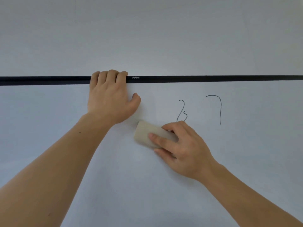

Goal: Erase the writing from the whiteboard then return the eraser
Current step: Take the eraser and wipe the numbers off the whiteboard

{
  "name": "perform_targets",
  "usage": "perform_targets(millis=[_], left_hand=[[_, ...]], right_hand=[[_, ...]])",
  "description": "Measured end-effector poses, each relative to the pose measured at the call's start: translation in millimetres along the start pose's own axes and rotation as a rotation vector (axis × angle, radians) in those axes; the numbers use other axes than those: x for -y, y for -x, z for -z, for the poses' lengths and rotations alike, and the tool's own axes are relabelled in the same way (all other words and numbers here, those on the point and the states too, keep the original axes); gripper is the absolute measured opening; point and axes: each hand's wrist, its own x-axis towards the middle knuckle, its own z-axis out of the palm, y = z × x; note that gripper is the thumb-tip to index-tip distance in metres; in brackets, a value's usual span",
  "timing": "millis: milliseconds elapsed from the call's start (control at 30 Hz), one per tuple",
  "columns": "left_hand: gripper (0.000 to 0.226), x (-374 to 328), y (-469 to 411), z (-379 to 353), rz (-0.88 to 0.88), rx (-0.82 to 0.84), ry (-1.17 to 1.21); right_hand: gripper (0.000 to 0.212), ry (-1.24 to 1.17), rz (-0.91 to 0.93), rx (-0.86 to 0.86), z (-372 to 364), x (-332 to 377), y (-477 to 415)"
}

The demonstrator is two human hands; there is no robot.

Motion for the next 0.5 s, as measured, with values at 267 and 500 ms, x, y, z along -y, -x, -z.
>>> perform_targets(millis=[267, 500], left_hand=[[0.070, -4.1, 1.1, -5.8, 0.010, -0.047, -0.022], [0.075, -14.4, -1.2, -7.7, 0.044, -0.046, -0.070]], right_hand=[[0.042, 0.062, -0.666, -0.248, 21.9, -72.0, -4.2], [0.039, 0.059, -0.342, -0.192, 10.4, -33.2, 2.8]])
